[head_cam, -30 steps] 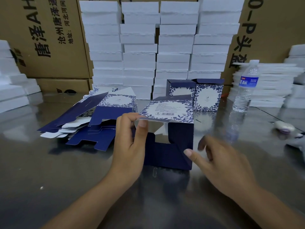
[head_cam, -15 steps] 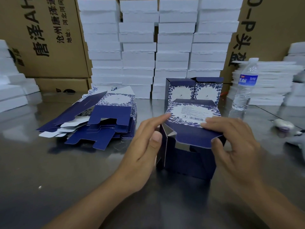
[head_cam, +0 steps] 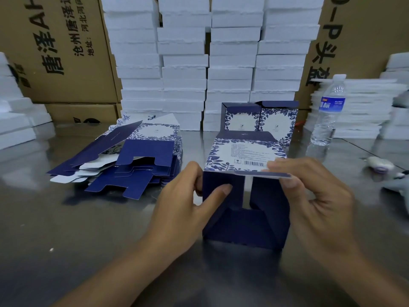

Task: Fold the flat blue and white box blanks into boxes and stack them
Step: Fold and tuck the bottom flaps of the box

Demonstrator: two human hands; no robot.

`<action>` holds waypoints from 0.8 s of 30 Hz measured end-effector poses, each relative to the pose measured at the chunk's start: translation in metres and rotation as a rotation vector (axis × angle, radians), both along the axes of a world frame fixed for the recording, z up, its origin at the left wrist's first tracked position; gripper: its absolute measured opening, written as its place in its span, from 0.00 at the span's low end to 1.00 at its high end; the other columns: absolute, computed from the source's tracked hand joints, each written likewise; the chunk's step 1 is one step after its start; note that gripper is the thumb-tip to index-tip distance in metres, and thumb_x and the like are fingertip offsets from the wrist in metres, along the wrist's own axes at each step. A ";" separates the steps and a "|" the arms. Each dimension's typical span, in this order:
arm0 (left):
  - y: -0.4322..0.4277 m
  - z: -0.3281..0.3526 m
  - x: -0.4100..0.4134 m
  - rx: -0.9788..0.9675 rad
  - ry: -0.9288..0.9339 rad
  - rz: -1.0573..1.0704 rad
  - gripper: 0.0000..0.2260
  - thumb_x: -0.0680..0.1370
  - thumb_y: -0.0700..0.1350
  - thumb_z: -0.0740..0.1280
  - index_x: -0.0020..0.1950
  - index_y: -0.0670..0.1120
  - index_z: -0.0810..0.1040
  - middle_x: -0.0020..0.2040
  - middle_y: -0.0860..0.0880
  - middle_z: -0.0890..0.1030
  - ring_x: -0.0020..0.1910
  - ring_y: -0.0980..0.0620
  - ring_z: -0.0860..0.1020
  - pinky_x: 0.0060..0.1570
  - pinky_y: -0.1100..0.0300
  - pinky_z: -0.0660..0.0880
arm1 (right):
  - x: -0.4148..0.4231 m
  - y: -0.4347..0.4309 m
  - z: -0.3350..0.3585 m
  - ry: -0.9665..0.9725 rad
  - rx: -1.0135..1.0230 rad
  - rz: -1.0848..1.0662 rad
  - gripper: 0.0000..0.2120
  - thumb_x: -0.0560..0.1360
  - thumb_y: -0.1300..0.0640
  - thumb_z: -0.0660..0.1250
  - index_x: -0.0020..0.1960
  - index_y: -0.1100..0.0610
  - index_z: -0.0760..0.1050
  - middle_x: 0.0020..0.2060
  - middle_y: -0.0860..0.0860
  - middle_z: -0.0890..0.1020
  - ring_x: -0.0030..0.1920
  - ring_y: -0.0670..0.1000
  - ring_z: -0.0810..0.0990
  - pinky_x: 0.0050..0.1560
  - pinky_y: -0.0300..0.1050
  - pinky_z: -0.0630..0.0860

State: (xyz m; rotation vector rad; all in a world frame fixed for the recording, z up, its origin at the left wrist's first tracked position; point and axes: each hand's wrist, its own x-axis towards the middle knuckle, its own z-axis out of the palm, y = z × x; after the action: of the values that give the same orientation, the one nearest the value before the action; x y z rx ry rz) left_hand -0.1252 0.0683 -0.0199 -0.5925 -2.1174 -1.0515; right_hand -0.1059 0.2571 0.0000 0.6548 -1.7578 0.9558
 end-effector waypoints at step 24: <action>-0.007 -0.002 -0.003 -0.232 -0.236 0.104 0.29 0.67 0.71 0.49 0.32 0.45 0.69 0.27 0.49 0.72 0.30 0.48 0.72 0.32 0.52 0.67 | -0.004 0.006 0.000 -0.063 0.043 -0.013 0.16 0.79 0.42 0.54 0.50 0.49 0.76 0.46 0.47 0.81 0.51 0.48 0.79 0.54 0.36 0.72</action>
State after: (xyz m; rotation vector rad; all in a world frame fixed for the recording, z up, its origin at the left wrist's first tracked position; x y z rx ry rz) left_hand -0.1278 0.0617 -0.0223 -0.4784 -2.4715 -0.8593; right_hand -0.1103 0.2631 -0.0005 0.6458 -1.8406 0.9414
